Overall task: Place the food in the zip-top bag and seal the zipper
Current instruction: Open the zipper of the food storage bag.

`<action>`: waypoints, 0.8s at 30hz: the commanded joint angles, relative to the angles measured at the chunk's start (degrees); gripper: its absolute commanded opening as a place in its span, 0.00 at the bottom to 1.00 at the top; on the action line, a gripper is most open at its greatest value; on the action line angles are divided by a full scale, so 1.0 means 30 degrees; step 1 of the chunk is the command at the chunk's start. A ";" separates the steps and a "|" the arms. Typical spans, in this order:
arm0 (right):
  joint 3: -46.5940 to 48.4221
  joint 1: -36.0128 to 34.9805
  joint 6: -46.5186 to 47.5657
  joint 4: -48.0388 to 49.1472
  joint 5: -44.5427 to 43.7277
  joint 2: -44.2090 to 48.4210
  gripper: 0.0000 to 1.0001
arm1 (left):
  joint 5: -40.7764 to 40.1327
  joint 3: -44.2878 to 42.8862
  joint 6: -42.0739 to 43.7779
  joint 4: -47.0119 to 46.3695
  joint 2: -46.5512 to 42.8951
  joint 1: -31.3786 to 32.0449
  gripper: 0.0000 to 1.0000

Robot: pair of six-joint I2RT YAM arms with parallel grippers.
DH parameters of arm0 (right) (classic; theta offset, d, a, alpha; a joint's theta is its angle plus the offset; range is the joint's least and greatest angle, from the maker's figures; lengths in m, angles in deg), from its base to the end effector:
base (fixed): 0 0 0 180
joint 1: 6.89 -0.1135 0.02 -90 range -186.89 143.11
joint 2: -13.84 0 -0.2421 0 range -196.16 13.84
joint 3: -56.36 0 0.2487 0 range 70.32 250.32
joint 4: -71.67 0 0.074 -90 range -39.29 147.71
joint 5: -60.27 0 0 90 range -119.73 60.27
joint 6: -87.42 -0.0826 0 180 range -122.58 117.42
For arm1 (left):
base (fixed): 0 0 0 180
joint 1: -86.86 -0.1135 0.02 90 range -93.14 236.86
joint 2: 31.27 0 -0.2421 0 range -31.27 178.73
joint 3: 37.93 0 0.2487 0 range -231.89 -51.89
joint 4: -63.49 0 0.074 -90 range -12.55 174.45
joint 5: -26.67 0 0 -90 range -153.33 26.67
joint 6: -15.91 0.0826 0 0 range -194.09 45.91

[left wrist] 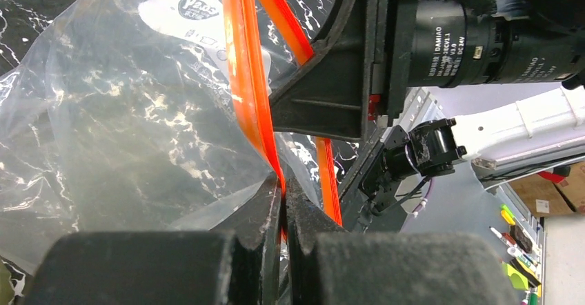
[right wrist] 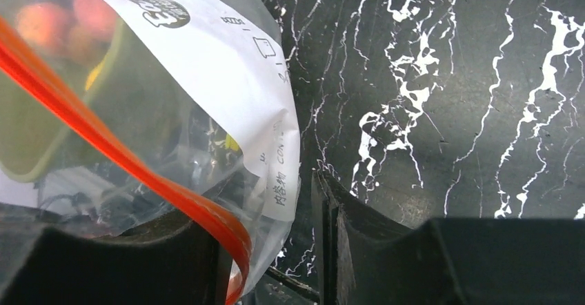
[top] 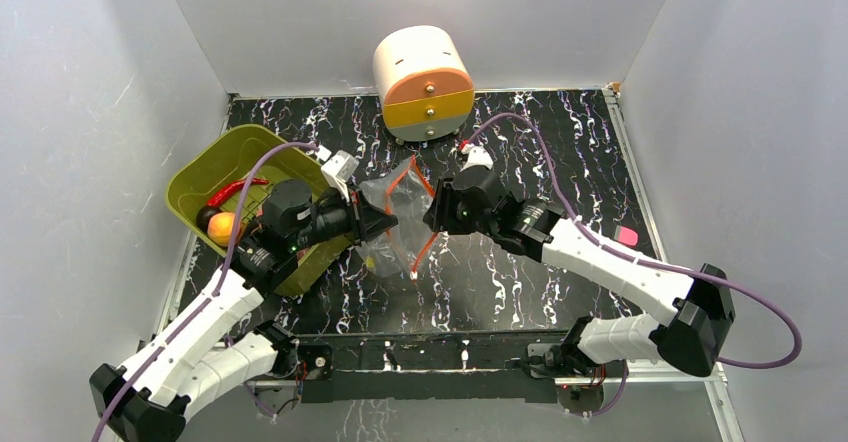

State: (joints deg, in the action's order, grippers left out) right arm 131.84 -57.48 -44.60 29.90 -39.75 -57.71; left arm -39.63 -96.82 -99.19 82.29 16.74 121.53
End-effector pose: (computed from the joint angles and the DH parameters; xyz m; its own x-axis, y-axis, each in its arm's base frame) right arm 0.2106 0.2336 0.2649 -0.7402 0.1374 -0.6581 -0.2397 0.8606 0.4493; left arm 0.1871 -0.1698 0.3198 -0.4625 -0.1524 -0.8734 0.7201 0.5101 -0.4703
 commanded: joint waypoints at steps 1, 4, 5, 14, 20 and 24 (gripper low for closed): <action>0.1249 -0.0028 -0.0100 0.0024 -0.1270 0.0015 0.38 | 0.0732 0.0267 -0.0465 -0.0963 -0.0218 0.0079 0.00; 0.1150 -0.0041 0.0266 -0.0396 -0.2891 0.0592 0.19 | 0.0706 0.0206 -0.0336 -0.0666 -0.0279 0.0080 0.00; 0.1146 -0.0042 0.0406 -0.0613 -0.3452 0.0914 0.13 | 0.0448 0.0004 -0.0246 -0.0334 -0.0294 0.0073 0.00; 0.0252 -0.0038 0.0430 -0.1104 -0.6323 0.4100 0.00 | -0.6128 -0.1599 0.0081 0.4079 0.1104 0.0077 0.00; 0.0326 -0.0042 0.0223 -0.1251 -0.6003 0.4567 0.00 | -0.6122 -0.3219 0.0055 0.6054 0.4040 0.0100 0.00; 0.0310 -0.0041 0.1021 -0.1287 -0.5069 0.4135 0.00 | -0.5205 -0.2902 -0.0348 0.5258 0.3829 0.0102 0.00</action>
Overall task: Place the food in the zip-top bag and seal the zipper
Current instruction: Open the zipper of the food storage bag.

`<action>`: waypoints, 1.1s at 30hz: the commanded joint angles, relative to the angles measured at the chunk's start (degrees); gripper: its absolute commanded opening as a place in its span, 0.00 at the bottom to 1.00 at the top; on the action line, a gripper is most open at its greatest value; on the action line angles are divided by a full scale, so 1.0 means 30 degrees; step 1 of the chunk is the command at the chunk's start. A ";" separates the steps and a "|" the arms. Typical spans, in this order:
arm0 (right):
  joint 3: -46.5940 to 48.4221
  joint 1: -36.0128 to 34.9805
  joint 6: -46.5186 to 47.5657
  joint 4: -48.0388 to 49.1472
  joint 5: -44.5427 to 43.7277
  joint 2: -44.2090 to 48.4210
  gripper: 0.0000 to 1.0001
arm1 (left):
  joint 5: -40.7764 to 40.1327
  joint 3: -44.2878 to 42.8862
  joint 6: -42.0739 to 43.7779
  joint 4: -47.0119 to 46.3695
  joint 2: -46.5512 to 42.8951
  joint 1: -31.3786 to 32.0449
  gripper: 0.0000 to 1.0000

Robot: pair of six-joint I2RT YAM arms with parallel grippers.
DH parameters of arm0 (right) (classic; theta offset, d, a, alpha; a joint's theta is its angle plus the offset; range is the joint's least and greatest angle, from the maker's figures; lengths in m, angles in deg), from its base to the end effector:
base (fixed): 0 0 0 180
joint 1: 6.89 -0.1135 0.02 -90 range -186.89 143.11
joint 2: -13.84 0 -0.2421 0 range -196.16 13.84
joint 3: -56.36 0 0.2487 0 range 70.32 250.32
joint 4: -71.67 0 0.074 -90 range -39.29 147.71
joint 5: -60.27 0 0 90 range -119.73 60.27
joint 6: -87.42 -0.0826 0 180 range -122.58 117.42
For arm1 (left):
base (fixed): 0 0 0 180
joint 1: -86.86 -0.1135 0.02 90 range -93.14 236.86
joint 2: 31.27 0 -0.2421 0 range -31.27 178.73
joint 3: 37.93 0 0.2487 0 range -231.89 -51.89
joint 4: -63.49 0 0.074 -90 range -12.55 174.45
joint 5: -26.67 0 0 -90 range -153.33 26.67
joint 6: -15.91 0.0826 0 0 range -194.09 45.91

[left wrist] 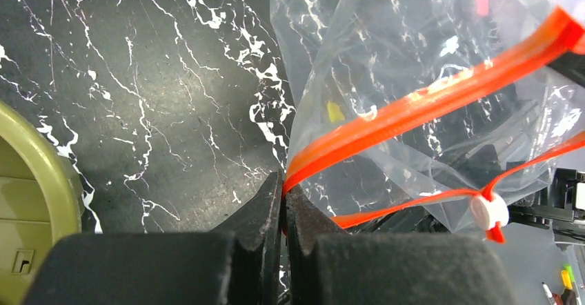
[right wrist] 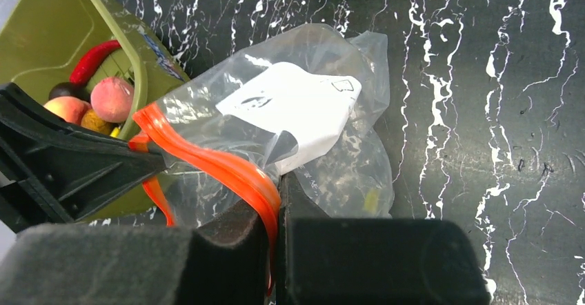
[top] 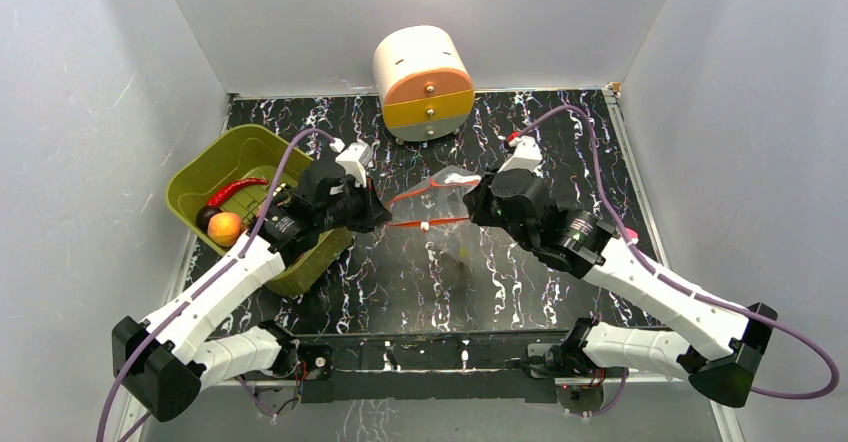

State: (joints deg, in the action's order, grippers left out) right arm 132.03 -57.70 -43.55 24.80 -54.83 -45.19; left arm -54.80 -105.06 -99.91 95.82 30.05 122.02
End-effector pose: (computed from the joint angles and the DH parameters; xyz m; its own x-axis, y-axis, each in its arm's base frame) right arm 0.1929 0.1811 0.3174 -0.5486 0.2668 -0.7924 -0.1465 0.9024 0.4052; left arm 0.2305 -0.1773 0.2816 -0.6239 -0.0874 -0.7766 0.4513 0.7710 -0.4493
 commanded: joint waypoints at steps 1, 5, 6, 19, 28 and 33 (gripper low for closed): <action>0.0232 0.0031 0.0883 0.0505 0.0274 -0.0133 0.00 | 0.0740 0.0129 -0.0271 0.0155 -0.0855 -0.0051 0.01; 0.0514 0.0042 0.1161 0.0557 0.1610 -0.0490 0.00 | 0.4112 0.2120 -0.2480 -0.4205 -0.2027 -0.0059 0.33; 0.0547 0.0033 0.1149 0.0614 0.1902 -0.0508 0.00 | 0.4737 0.2698 -0.2933 -0.5335 -0.2149 -0.0059 0.39; 0.0748 0.0039 0.0913 0.1262 0.3163 -0.1119 0.00 | 0.3698 0.1398 -0.1477 -0.4840 -0.0081 -0.0029 0.49; 0.0666 0.0031 0.1108 0.0119 0.1676 -0.0690 0.04 | 0.2506 0.1674 -0.1411 -0.4655 -0.0118 -0.0030 0.11; 0.1108 0.0032 0.0875 -0.1392 -0.0419 -0.1094 0.22 | 0.2730 0.1940 -0.1487 -0.5007 -0.0605 -0.0030 0.00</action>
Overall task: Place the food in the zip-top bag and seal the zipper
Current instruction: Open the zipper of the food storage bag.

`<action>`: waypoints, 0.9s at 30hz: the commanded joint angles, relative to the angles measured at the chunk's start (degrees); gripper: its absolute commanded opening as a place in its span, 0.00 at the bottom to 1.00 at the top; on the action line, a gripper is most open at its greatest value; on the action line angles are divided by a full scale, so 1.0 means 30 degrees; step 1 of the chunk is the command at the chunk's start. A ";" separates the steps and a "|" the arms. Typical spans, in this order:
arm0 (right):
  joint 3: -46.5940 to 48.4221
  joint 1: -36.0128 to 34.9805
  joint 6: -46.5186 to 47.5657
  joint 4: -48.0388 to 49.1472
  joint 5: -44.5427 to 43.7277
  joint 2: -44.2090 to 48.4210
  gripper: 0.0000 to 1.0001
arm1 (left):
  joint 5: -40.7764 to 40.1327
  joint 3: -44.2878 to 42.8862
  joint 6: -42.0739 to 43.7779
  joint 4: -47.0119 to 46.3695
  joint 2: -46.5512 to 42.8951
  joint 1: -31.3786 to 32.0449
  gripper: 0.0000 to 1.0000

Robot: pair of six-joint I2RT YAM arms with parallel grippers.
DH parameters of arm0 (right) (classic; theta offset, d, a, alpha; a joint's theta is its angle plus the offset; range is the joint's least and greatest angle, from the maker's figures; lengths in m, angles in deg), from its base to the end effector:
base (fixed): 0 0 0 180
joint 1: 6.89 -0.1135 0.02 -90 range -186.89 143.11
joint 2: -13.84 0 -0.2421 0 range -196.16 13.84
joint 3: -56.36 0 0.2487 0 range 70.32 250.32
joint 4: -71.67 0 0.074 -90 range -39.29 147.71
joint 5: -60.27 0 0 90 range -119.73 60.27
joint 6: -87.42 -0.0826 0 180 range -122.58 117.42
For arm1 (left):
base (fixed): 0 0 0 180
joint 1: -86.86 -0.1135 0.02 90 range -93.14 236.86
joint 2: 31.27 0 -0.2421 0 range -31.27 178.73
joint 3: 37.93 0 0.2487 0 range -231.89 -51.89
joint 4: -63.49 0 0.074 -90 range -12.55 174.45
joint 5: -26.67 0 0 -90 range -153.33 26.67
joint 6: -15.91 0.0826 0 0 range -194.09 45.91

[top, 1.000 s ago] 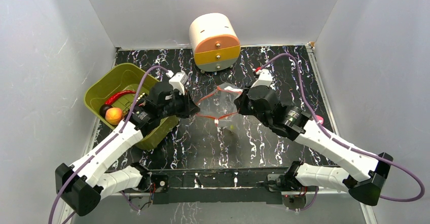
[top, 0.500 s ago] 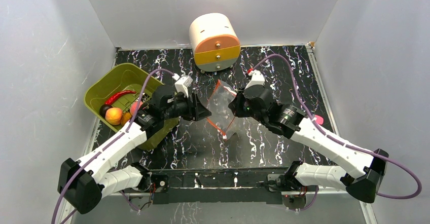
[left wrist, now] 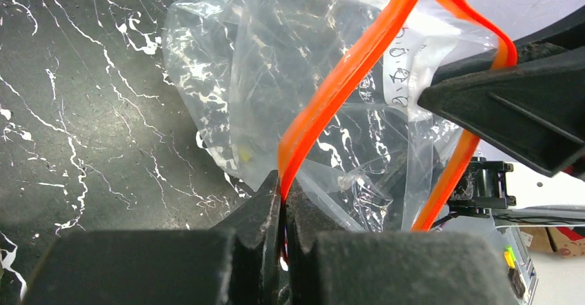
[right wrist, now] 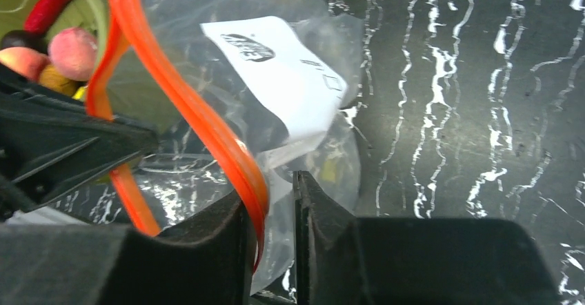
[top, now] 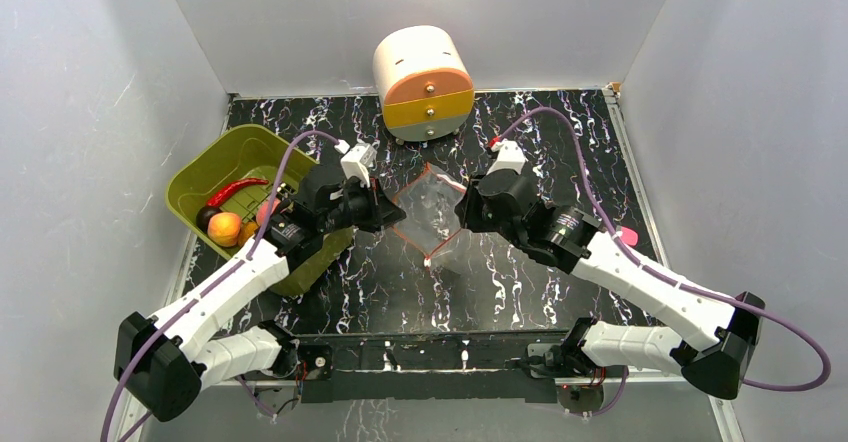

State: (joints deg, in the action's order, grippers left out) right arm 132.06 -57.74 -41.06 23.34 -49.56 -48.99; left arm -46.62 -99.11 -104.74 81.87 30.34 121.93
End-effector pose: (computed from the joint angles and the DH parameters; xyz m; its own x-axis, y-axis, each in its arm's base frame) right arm 0.1956 0.1959 0.2963 -0.6321 0.1507 -0.7601 -0.2066 0.9126 0.3528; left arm 0.2307 -0.1910 0.2752 -0.6211 -0.1605 -0.7671 0.5305 0.6343 -0.5623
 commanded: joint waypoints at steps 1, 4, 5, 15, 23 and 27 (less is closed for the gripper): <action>0.1164 0.0046 0.0001 -0.1163 -0.2466 0.0058 0.23 | 0.0111 -0.0009 0.0112 -0.0424 -0.0763 0.0000 0.00; 0.1297 0.0060 -0.0127 -0.1681 -0.3024 -0.0119 0.23 | 0.0313 0.0167 0.0015 -0.0537 -0.0890 0.0002 0.00; 0.1346 0.0062 -0.0189 -0.1824 -0.3268 -0.0107 0.21 | 0.0358 0.0208 -0.0022 -0.0508 -0.0915 0.0000 0.00; 0.2286 0.0046 -0.0099 -0.4243 -0.7616 0.0709 0.00 | -0.2664 -0.0680 0.0755 0.2895 -0.1224 0.0000 0.00; -0.0053 0.0048 0.1018 0.0093 -0.2422 0.2361 0.00 | -0.1260 -0.1754 0.0383 0.3350 -0.1014 0.0000 0.31; -0.0803 0.0046 0.1060 0.0738 -0.2457 0.2261 0.00 | -0.1837 -0.2722 0.1074 0.4777 -0.1160 0.0000 0.46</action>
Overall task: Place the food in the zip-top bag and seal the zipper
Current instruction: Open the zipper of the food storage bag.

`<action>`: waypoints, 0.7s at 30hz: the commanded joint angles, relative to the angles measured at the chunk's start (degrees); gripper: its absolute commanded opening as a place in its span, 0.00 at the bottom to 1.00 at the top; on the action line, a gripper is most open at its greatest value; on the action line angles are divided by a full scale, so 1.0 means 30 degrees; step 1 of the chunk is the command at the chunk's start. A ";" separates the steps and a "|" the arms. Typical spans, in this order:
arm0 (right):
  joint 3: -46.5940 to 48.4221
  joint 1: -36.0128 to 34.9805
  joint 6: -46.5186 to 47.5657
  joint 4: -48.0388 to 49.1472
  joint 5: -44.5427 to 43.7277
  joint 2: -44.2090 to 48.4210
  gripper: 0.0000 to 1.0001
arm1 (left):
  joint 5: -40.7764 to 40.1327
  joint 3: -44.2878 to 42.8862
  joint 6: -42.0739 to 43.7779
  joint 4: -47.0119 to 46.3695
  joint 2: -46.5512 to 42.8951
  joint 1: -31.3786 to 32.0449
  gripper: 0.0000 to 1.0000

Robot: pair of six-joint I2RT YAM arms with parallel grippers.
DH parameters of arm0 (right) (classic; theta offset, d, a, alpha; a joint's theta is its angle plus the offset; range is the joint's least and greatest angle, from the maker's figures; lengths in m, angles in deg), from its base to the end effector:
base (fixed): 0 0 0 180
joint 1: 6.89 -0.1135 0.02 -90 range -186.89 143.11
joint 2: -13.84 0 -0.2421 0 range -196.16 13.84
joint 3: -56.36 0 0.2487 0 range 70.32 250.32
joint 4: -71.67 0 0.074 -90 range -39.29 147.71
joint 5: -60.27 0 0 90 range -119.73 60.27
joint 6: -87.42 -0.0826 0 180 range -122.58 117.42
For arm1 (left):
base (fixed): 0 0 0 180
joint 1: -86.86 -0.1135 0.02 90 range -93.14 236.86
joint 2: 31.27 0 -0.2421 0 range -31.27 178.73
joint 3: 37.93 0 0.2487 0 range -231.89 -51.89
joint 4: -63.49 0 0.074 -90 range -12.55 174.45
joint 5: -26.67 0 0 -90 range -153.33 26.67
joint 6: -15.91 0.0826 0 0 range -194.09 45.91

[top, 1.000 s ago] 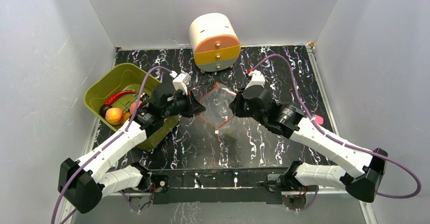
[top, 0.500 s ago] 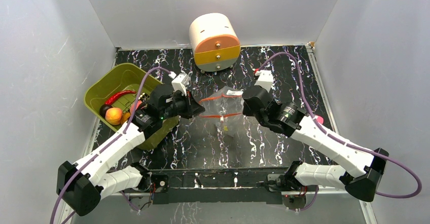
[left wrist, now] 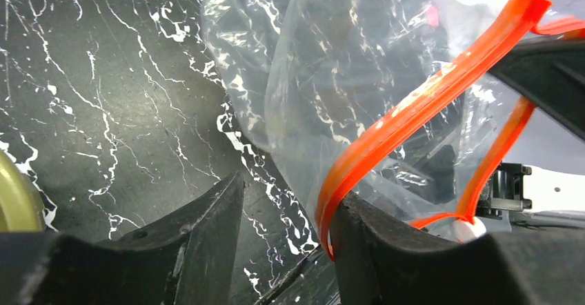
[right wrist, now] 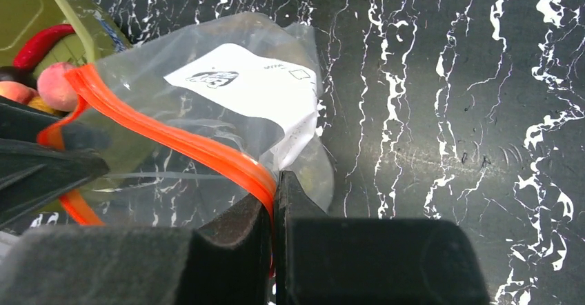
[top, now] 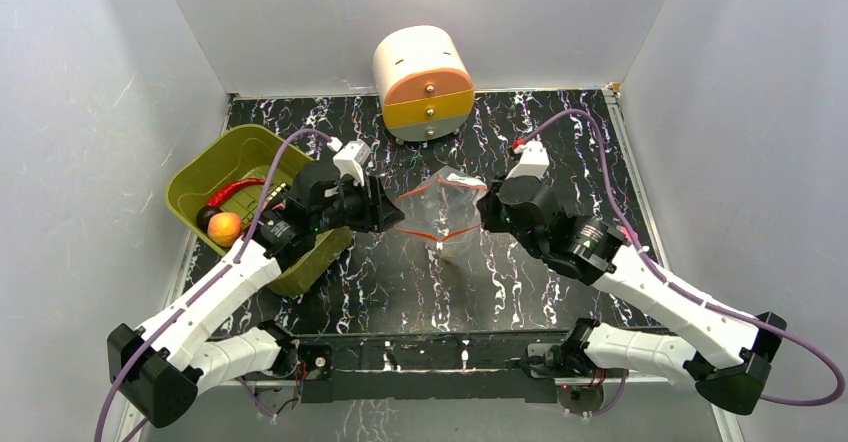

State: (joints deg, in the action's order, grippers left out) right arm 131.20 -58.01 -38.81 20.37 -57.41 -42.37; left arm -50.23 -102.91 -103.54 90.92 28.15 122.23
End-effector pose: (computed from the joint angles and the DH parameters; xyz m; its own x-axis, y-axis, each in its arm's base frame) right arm 0.1836 0.1666 0.3147 -0.5357 0.1695 -0.8272 -0.1578 0.9423 0.2953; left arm 0.2238 -0.1818 0.2885 -0.6260 -0.1429 -0.7666 0.4910 0.6916 -0.5298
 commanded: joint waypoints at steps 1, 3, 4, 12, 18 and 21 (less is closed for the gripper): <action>-0.0381 0.0133 0.0366 0.1634 0.0125 -0.0043 0.00 | -0.0898 -0.1731 0.0852 0.2241 -0.0480 -0.0102 0.49; 0.0075 0.0133 0.0440 0.1114 -0.0220 -0.0164 0.00 | -0.1446 -0.2493 0.1179 0.3166 -0.0595 -0.0102 0.55; 0.0398 0.0133 0.0466 0.0671 -0.0626 -0.0224 0.00 | -0.1721 -0.2780 0.1285 0.3544 -0.0658 -0.0102 0.59; 0.2600 0.0148 0.1356 -0.2638 -0.3454 -0.0122 0.00 | -0.5624 -0.4218 0.1596 0.5859 -0.1350 -0.0102 0.98; 0.4577 0.0133 0.1850 -0.4753 -0.5064 -0.0056 0.00 | -0.8186 -0.5157 0.2171 0.7448 -0.0972 -0.0102 0.98; 0.4734 0.0135 0.1945 -0.4579 -0.4612 -0.0308 0.00 | -0.9666 -0.5381 0.2389 0.8190 -0.0616 -0.0105 0.98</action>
State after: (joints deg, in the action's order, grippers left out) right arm 142.18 -57.77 -34.15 7.47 -68.75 -43.53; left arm -71.04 -116.42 -98.23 110.46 25.51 122.21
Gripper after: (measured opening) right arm 0.008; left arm 0.982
